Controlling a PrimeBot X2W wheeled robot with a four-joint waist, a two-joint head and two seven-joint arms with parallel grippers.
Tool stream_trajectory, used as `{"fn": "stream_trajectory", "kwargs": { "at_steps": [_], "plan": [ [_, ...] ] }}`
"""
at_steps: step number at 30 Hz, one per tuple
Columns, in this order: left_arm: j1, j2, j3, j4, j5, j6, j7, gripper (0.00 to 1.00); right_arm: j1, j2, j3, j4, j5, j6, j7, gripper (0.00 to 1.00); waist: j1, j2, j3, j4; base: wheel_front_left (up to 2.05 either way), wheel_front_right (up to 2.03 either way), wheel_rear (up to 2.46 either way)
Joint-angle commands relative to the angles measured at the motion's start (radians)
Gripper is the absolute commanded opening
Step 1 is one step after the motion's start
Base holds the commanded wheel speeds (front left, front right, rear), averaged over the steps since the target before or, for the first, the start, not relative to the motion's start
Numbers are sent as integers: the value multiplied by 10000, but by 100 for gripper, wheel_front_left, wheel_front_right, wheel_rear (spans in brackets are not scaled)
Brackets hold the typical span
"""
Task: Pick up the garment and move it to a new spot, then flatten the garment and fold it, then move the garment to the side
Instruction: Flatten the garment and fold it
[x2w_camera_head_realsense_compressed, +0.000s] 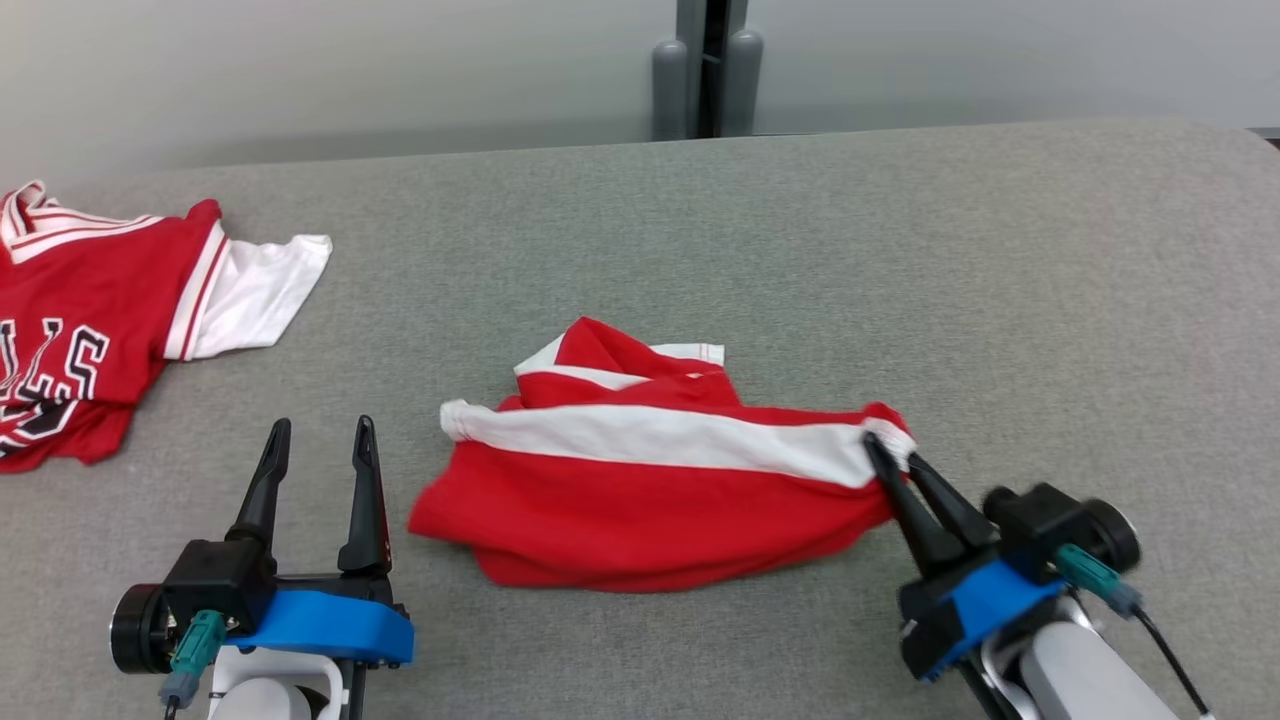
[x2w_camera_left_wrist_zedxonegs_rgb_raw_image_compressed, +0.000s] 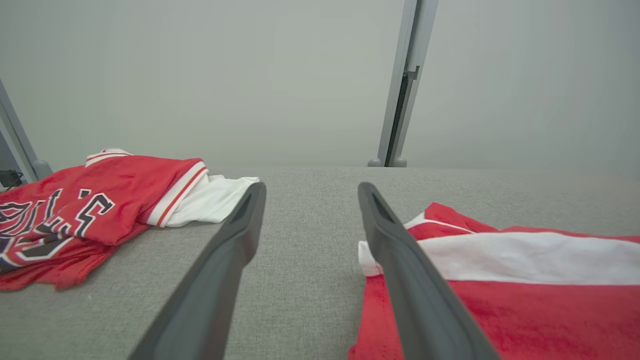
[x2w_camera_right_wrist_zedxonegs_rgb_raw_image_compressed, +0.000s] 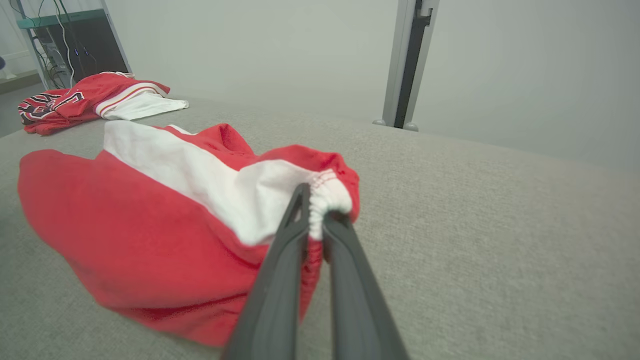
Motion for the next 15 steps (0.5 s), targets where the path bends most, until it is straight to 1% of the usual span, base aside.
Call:
{"fn": "stream_trajectory", "kwargs": {
  "at_steps": [1, 8, 9, 10, 11, 15],
  "plan": [
    [92, 36, 24, 0, 36, -42, -30, 100, 212, -15, -115, -63, -8, -5, -53, 0, 0, 0, -40, -112, 0, 0, 0],
    [218, 36, 38, 64, 122, -103, -30, 100, 1330, 278, -1791, 160, -191, -5, -53, 0, 0, 0, -167, -470, 0, 0, 0],
    [223, 36, 41, 73, 134, -121, -30, 100, 1367, 373, -1991, 179, -205, -5, -53, 24, 0, 0, -182, -503, 0, 0, 0],
    [220, 36, 46, 84, 129, -131, -30, 100, 1420, 458, -2154, 210, -256, -3, -53, 57, 0, 0, -198, -531, 0, 0, 0],
    [226, 36, 49, 88, 128, -132, -30, 100, 1458, 555, -2292, 218, -309, -5, -53, 100, 0, 0, -226, -558, 0, 0, 0],
    [246, 36, 74, 90, 179, -147, -30, 100, 1429, 785, -2875, -19, -527, -5, -53, 100, 0, 0, -300, -626, 0, 0, 0]
  ]
}}
